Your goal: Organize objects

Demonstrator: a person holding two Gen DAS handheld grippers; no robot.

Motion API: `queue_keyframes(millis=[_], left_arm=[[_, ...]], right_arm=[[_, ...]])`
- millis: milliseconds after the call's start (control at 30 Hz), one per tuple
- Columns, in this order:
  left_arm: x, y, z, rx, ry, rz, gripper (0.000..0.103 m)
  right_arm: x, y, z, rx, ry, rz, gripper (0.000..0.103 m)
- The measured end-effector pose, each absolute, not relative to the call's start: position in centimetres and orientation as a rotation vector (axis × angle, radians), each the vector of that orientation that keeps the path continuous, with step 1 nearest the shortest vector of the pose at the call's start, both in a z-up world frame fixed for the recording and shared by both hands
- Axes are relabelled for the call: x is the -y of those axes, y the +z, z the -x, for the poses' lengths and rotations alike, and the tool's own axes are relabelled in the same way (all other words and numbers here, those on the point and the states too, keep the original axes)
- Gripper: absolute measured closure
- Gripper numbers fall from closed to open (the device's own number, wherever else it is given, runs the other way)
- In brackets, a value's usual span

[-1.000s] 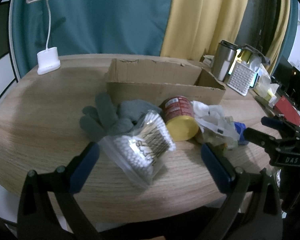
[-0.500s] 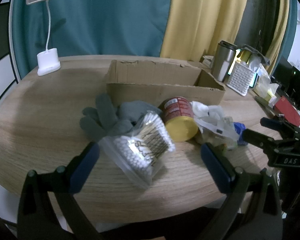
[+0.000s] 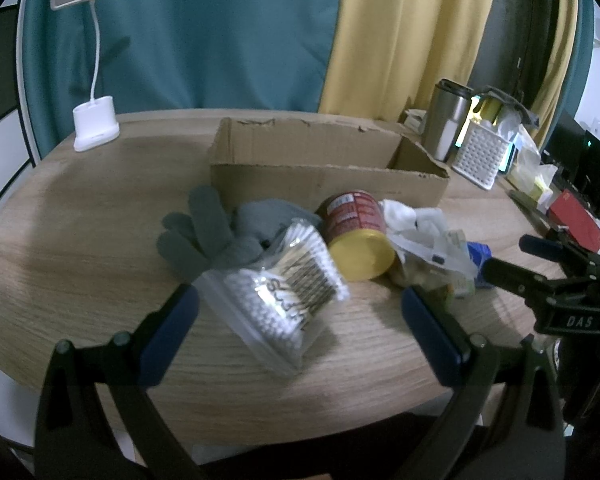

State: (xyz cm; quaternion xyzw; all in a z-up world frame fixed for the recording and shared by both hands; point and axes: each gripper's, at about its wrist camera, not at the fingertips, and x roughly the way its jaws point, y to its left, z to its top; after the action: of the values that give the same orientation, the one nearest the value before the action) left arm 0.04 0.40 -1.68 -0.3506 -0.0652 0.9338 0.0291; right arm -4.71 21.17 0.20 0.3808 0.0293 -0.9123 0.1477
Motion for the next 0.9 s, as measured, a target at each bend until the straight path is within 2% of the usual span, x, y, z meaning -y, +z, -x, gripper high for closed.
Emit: queue_keyframes(millis=[900], left_arm=[[-0.62, -1.78, -0.3, 0.184, 2.88, 1.081, 0.001]], right_arm=[[-21.24, 0.18, 4.63, -0.083, -2.625, -1.099, 0.0]])
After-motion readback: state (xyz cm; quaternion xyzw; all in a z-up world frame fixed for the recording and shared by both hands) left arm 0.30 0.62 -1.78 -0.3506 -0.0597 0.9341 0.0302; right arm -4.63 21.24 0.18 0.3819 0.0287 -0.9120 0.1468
